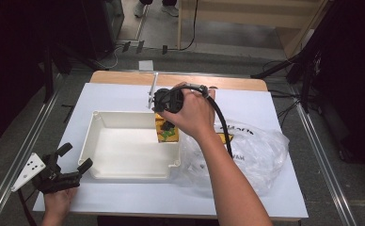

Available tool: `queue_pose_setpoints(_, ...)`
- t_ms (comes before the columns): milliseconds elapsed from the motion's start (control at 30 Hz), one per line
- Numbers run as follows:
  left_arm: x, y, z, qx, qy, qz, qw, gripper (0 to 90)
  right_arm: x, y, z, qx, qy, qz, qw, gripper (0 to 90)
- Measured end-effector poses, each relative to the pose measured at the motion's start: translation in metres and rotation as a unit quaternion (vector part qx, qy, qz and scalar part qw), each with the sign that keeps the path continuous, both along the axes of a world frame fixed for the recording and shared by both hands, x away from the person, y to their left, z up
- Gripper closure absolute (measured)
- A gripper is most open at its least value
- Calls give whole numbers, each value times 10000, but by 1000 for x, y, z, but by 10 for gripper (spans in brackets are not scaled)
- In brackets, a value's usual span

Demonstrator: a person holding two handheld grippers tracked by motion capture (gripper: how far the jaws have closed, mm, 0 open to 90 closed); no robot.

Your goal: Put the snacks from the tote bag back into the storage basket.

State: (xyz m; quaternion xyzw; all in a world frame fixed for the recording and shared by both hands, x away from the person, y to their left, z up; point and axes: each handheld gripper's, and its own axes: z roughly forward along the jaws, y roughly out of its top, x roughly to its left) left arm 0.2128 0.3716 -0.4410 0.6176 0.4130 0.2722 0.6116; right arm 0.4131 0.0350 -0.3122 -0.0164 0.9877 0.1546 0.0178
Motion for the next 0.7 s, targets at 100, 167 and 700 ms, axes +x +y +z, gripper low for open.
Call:
queue_pose_setpoints(100, 0, 0, 0, -22, -2, 5, 10000, 0, 0, 0, -4, 13, 27, 3, 10000, 540)
queue_pose_setpoints(167, 0, 0, 0, -29, -3, 1, 10000, 0, 1, 0, -7, 3, 27, -20, 10000, 540)
queue_pose_setpoints(700, 0, 1, 0, -25, -5, -4, 10000, 0, 1, 2, -21, -19, 79, -28, 10000, 540)
